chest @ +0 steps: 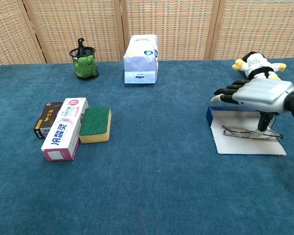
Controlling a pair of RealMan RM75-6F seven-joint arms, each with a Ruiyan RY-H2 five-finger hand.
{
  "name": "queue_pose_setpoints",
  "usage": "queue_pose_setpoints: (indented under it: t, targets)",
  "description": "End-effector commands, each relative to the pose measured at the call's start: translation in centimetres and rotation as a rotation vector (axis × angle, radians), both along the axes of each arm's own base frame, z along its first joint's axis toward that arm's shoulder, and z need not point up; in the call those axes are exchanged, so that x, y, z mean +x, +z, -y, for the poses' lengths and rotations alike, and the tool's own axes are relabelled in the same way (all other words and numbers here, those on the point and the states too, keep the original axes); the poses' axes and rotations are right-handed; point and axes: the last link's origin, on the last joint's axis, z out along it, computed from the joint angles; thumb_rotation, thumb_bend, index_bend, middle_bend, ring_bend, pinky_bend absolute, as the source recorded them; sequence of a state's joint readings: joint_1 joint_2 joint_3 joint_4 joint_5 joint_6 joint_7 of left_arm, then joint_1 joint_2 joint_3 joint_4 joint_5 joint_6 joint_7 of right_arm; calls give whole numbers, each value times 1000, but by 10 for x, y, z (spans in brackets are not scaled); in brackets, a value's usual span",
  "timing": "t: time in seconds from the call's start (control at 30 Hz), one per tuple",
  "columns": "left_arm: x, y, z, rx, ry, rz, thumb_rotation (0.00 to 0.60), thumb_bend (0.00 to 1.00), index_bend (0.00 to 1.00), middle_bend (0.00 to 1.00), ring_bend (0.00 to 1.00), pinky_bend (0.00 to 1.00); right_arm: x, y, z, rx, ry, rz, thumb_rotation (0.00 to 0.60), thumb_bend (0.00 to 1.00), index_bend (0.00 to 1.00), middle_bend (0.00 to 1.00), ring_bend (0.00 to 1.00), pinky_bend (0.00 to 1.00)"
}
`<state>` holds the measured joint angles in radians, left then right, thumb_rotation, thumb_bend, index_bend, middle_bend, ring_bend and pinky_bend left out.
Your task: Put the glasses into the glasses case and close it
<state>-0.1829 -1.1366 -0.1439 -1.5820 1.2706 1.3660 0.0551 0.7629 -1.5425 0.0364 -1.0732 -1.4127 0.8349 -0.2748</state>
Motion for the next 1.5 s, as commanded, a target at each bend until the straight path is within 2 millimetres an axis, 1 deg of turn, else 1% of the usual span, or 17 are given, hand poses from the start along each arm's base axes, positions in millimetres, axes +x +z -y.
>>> queue_pose_setpoints:
  t: [0.03, 0.33, 0.77, 1.0, 1.1, 1.17, 1.3, 1.5]
  targets:
    - [0, 0, 0, 0, 0, 0, 600, 0, 0, 0, 0, 0, 3, -3, 4, -1, 0, -2, 600, 0, 0, 0, 0, 0]
    - [-1, 1, -1, 1, 5, 2, 600, 0, 0, 0, 0, 0, 10, -6, 17, -32, 27, -34, 600, 0, 0, 0, 0, 0]
    - [-2, 1, -1, -1, 6, 3, 600, 0, 0, 0, 0, 0, 26, -5, 31, -65, 17, -6, 600, 0, 0, 0, 0, 0]
    - [-2, 1, -1, -1, 6, 5, 600, 0, 0, 0, 0, 0, 28, -3, 37, -87, 13, -30, 600, 0, 0, 0, 0, 0]
    - [-2, 1, -1, -1, 6, 6, 600, 0, 0, 0, 0, 0, 26, -3, 35, -74, -3, -33, 600, 0, 0, 0, 0, 0]
    - [-2, 2, -1, 2, 5, 7, 600, 0, 0, 0, 0, 0, 25, -2, 31, -49, -27, -9, 600, 0, 0, 0, 0, 0]
    - [-2, 2, -1, -1, 7, 7, 600, 0, 0, 0, 0, 0, 25, 6, 23, -52, 9, -18, 600, 0, 0, 0, 0, 0]
    - [-1, 2, -1, -1, 5, 9, 600, 0, 0, 0, 0, 0, 20, 20, 16, -69, 12, 0, 600, 0, 0, 0, 0, 0]
